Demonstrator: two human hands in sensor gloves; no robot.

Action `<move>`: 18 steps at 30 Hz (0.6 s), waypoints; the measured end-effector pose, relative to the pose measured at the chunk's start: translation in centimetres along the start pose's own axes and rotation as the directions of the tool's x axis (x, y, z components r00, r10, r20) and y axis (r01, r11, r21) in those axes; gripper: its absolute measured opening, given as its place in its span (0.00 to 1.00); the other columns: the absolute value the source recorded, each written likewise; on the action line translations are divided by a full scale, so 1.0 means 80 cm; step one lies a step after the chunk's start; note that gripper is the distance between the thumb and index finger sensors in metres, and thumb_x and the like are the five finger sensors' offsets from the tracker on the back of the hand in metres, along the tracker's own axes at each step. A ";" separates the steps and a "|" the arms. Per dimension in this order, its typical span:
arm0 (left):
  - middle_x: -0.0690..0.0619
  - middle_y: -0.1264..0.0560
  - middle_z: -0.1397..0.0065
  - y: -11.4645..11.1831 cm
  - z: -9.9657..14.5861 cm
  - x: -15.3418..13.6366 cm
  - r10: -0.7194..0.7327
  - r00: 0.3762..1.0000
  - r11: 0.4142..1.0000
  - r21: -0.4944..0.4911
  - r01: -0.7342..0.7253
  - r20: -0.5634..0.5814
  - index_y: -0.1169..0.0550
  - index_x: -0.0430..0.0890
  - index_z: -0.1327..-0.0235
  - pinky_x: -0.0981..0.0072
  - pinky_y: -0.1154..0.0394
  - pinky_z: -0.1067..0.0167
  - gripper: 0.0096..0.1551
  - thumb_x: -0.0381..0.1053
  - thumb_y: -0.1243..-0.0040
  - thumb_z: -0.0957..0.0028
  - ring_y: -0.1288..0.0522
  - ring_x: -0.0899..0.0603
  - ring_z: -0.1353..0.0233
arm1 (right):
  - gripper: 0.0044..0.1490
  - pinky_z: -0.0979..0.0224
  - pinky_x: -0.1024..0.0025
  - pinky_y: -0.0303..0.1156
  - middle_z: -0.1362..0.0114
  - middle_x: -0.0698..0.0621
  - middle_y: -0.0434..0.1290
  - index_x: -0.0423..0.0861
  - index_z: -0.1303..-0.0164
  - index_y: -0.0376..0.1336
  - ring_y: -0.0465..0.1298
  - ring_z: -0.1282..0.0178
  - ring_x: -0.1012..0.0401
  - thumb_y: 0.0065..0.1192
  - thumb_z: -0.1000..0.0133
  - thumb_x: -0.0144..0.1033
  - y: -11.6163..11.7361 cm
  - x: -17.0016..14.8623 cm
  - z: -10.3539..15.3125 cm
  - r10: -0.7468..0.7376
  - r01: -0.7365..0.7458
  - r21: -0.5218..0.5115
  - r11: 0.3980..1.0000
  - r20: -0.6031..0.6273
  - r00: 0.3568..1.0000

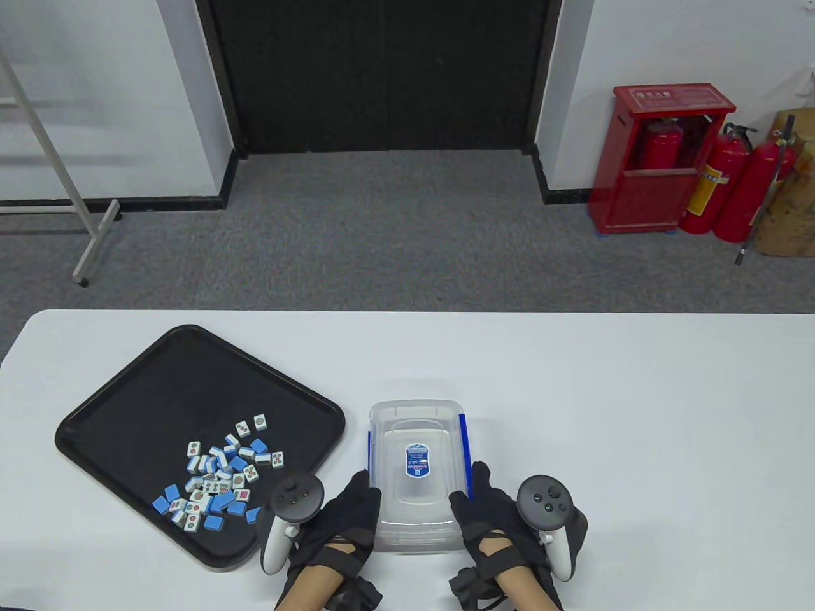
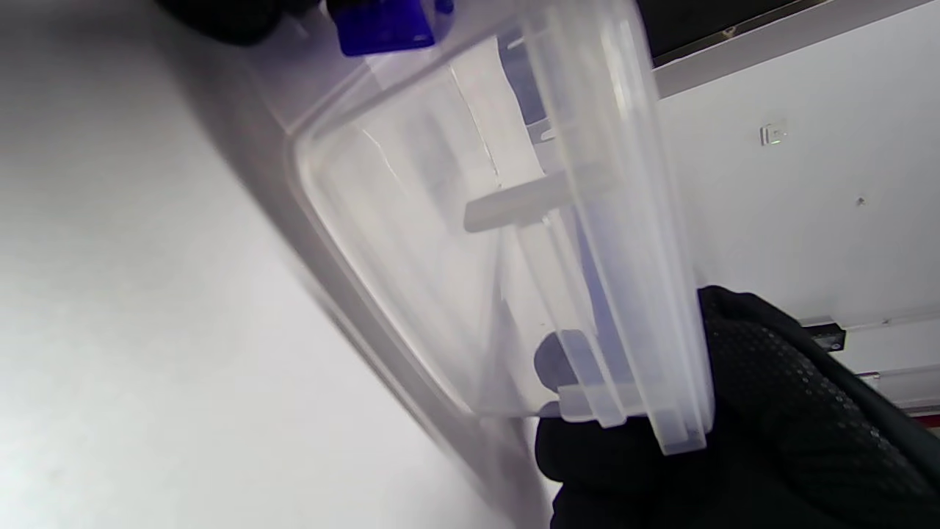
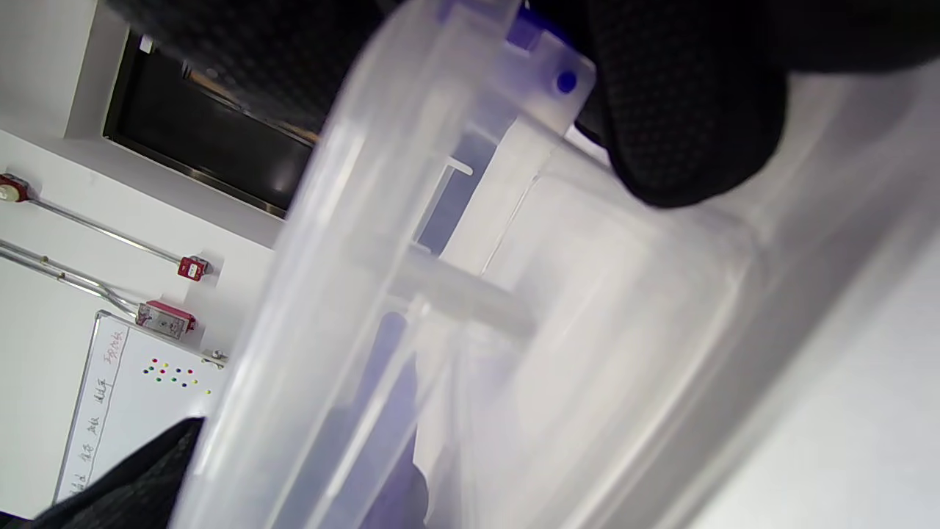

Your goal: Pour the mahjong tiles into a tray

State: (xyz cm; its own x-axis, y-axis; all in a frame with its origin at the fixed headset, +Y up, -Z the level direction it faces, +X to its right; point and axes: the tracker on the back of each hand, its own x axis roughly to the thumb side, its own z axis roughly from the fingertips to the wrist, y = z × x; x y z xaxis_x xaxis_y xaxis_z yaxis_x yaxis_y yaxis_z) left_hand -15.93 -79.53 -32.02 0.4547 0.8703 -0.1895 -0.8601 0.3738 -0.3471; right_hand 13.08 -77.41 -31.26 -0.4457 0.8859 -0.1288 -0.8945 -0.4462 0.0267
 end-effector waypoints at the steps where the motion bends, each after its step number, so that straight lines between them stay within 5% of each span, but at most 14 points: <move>1: 0.30 0.37 0.27 0.001 0.001 0.000 -0.001 1.000 1.000 -0.004 0.001 -0.016 0.49 0.40 0.20 0.44 0.31 0.47 0.43 0.62 0.55 0.39 0.36 0.27 0.34 | 0.47 0.64 0.48 0.72 0.43 0.25 0.69 0.38 0.28 0.50 0.77 0.63 0.43 0.64 0.52 0.46 0.000 0.000 0.000 0.008 -0.008 0.006 1.000 0.005 1.000; 9: 0.28 0.32 0.31 0.006 0.000 -0.005 0.102 0.993 0.994 -0.022 -0.104 -0.061 0.49 0.36 0.22 0.46 0.28 0.53 0.45 0.62 0.50 0.39 0.32 0.28 0.40 | 0.49 0.63 0.48 0.72 0.43 0.25 0.68 0.37 0.26 0.45 0.76 0.62 0.43 0.60 0.50 0.48 0.004 0.001 0.001 0.031 -0.032 0.059 0.998 0.013 0.999; 18: 0.31 0.39 0.31 0.006 0.003 -0.016 0.244 0.962 0.970 0.020 -0.243 -0.125 0.55 0.35 0.24 0.46 0.32 0.45 0.52 0.63 0.44 0.40 0.33 0.30 0.40 | 0.50 0.63 0.48 0.72 0.43 0.24 0.68 0.37 0.27 0.44 0.76 0.62 0.43 0.59 0.50 0.48 0.004 0.001 0.001 0.027 -0.028 0.066 0.997 0.012 1.000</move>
State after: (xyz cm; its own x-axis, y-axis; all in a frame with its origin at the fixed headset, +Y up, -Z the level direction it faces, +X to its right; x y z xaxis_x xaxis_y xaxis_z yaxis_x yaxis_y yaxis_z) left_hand -16.98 -80.38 -31.74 0.2564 0.8879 -0.3819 -0.9493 0.1571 -0.2721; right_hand 12.72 -77.46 -31.20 -0.4699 0.8751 -0.1159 -0.8822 -0.4610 0.0957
